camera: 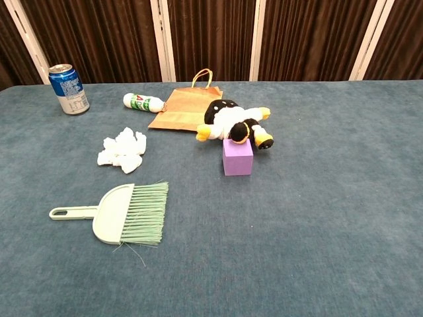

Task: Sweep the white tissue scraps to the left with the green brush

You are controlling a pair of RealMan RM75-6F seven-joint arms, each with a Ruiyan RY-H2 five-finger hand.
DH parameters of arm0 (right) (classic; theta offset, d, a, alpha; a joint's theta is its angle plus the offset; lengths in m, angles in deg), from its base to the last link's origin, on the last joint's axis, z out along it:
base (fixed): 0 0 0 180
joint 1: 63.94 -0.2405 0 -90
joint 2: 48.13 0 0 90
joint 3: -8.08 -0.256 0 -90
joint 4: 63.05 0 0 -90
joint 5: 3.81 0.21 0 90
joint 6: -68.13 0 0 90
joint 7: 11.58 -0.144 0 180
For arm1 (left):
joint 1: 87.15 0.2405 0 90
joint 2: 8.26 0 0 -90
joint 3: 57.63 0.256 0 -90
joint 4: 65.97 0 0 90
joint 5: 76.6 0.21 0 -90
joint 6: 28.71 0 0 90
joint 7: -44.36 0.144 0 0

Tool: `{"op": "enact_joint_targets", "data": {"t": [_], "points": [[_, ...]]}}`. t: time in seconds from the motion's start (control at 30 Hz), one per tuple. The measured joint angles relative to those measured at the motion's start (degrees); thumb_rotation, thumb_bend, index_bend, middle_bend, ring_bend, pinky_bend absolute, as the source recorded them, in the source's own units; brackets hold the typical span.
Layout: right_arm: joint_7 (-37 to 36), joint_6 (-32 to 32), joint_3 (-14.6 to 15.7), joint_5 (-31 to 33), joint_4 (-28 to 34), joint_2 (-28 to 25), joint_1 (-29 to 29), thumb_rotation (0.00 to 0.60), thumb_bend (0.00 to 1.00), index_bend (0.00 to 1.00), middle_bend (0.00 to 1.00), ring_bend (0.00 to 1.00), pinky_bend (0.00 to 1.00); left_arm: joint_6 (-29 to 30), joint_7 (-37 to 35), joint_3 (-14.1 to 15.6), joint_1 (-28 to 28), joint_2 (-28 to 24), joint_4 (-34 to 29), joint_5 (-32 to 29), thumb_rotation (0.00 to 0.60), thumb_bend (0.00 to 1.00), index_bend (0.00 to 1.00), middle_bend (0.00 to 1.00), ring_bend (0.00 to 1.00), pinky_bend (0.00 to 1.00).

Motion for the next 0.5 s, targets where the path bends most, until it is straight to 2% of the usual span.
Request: {"op": "enact_joint_targets", "data": {"t": [0.13, 0.23, 0.37, 0.5], "points": [[-0.82, 0.21, 0.01, -0.15, -0.07, -0.04, -0.17, 0.600, 0.36, 0.00, 0.00, 0.00, 0.04, -5.77, 5.06, -1.08, -2.77, 1.24, -4.32, -3.51, 0.600, 0.26, 0.52, 1.00, 1.00, 1.00], [-1.17, 0.51, 0.15, -0.31, -0.14, -0.13, -0.30, 0.600, 0.36, 0.00, 0.00, 0.00, 0.04, -10.20, 10.55, -1.97, -4.89, 3.15, -6.97, -9.07, 0.600, 0.26, 0.52, 1.00, 1.00, 1.00], [-2.02, 0.09, 0.06, -0.37, 0.13, -0.41, -0.21, 0.600, 0.36, 0.00, 0.00, 0.00, 0.04, -14.37, 20.01, -3.17, -7.97, 7.52, -9.21, -19.34, 0.600, 0.26, 0.50, 1.00, 1.00, 1.00], [-2.59, 0.70, -0.16, 0.36, 0.48, -0.78, -0.39, 0.600, 0.36, 0.00, 0.00, 0.00, 0.04, -15.80, 29.69, -4.54, -11.27, 14.04, -9.24, -29.76, 0.600, 0.31, 0.47, 1.00, 1.00, 1.00]]}}
